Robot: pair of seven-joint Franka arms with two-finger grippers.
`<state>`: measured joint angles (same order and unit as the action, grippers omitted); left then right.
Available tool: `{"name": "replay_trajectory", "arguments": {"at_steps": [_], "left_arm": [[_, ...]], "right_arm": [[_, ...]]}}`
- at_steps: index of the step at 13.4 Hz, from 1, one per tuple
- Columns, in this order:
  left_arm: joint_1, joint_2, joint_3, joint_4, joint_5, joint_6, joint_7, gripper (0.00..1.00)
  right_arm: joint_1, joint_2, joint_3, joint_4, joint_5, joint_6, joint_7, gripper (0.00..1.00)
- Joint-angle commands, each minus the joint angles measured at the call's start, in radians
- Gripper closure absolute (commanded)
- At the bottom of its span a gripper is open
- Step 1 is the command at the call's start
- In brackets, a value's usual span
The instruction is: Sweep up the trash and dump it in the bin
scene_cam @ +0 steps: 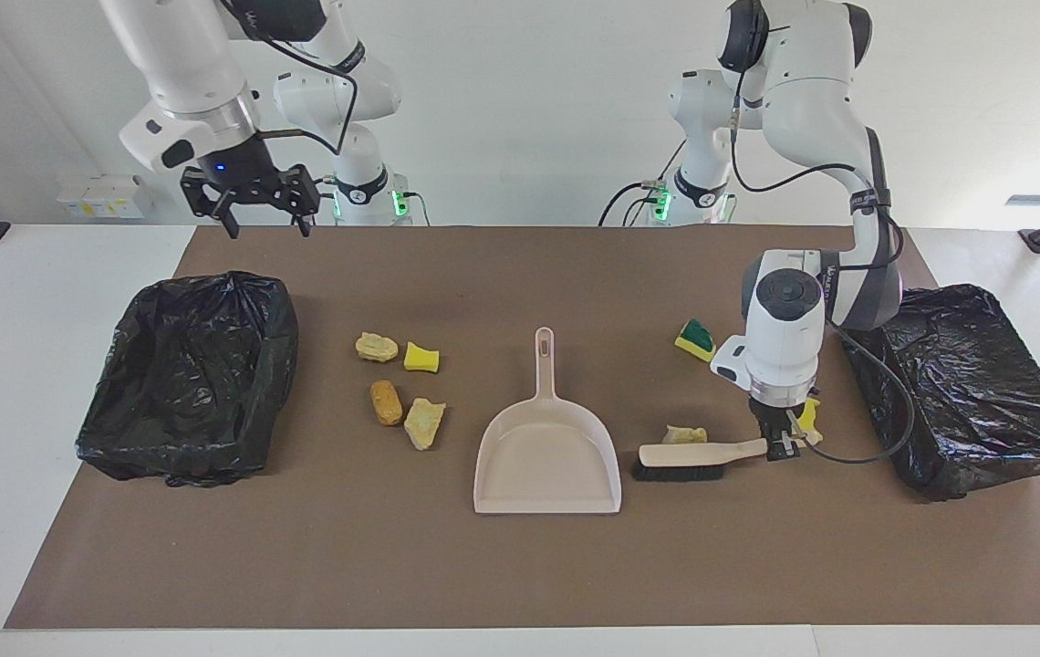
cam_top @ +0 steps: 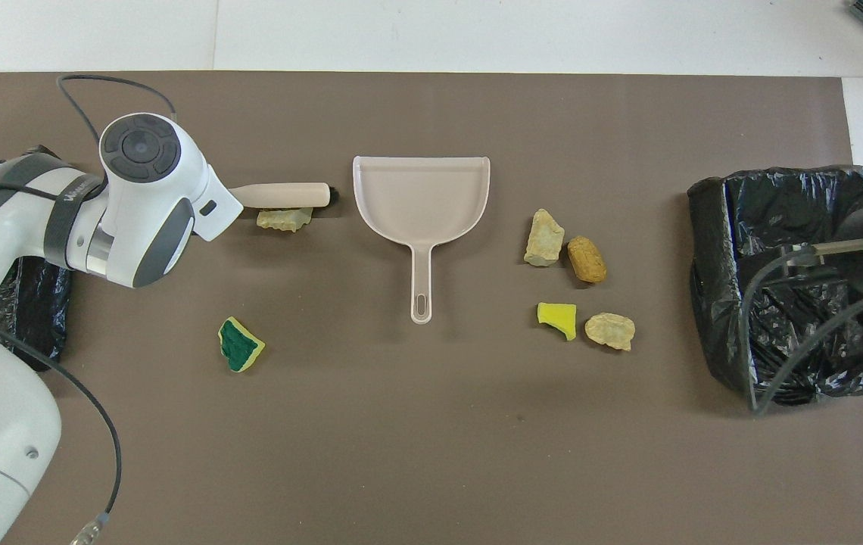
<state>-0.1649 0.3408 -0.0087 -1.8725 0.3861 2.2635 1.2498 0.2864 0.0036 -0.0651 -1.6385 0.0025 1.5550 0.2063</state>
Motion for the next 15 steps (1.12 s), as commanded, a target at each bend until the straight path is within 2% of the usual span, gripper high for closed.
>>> {"name": "replay_trajectory", "arguments": {"at_steps": [1,4,7,11,15], "left_arm": [[0.044,-0.161,-0.004,-0.216,0.023,0.033,0.075,1.0],[0.045,-0.239,-0.004,-0.298,0.02,0.013,0.076,1.0],[0.048,-0.293,-0.002,-0.275,0.01,-0.039,0.06,1.0],[0.135,-0.283,-0.002,-0.168,-0.035,-0.059,-0.021,1.0],[0.229,-0.27,-0.002,-0.158,-0.058,-0.056,-0.255,1.0]], "right_arm": [[0.061,0.077,-0.002,0.0,0.085,0.065,0.058,0.0],[0.215,0.205,-0.002,0.0,0.076,0.175,0.185,0.0],[0.286,0.292,-0.001,-0.001,0.077,0.247,0.226,0.0],[0.35,0.394,-0.001,0.002,0.088,0.39,0.308,0.0],[0.356,0.433,0.001,0.016,0.139,0.479,0.321,0.0]]}}
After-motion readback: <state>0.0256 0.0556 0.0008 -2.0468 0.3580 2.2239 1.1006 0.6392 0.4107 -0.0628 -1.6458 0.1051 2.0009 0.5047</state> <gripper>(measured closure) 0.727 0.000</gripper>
